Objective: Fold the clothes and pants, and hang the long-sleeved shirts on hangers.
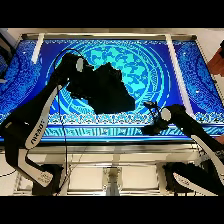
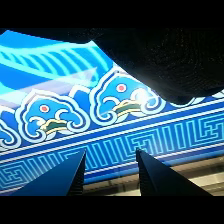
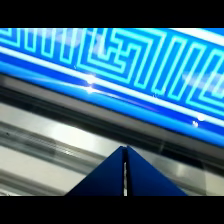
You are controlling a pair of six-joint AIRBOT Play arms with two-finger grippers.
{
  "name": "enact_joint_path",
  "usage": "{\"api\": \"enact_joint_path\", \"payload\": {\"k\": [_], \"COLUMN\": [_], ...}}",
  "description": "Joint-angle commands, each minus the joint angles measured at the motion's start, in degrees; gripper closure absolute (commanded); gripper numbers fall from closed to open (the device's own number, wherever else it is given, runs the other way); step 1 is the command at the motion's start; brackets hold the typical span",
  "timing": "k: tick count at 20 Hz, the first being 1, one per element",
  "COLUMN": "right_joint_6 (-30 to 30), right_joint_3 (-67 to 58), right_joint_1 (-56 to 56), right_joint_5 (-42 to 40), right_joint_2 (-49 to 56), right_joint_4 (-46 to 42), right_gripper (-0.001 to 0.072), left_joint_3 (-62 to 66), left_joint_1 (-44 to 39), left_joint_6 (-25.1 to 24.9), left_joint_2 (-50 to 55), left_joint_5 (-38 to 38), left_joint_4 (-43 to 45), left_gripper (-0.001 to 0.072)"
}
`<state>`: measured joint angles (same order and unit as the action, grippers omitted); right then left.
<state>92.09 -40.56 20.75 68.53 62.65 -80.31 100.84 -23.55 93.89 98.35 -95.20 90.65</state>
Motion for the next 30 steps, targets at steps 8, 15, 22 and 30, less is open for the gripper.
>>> {"api": "enact_joint_path", "payload": {"k": [8, 15, 22, 30], "right_joint_6": [-3.26, -7.89, -8.04, -12.04], "right_joint_3": [-14.86, -53.22, -76.02, -75.91], "right_joint_1": [0.00, 0.00, -0.90, 0.13], "right_joint_5": [-24.61, -20.11, -16.50, -12.35], "right_joint_2": [6.97, 38.64, 55.91, 58.01], "right_joint_4": [7.15, 7.15, 7.78, 11.65], "right_gripper": [0.0251, 0.0218, 0.0218, 0.0632], "left_joint_3": [0.00, 0.00, 0.00, 0.00], "left_joint_1": [-0.04, -0.04, -0.04, -0.04], "left_joint_6": [0.00, 0.00, 0.00, 0.00], "left_joint_2": [0.04, 0.04, 0.04, 0.04], "left_joint_5": [0.00, 0.00, 0.00, 0.00], "left_joint_4": [0.00, 0.00, 0.00, 0.00], "left_gripper": [0.0363, 0.0363, 0.0363, 0.0363]}}
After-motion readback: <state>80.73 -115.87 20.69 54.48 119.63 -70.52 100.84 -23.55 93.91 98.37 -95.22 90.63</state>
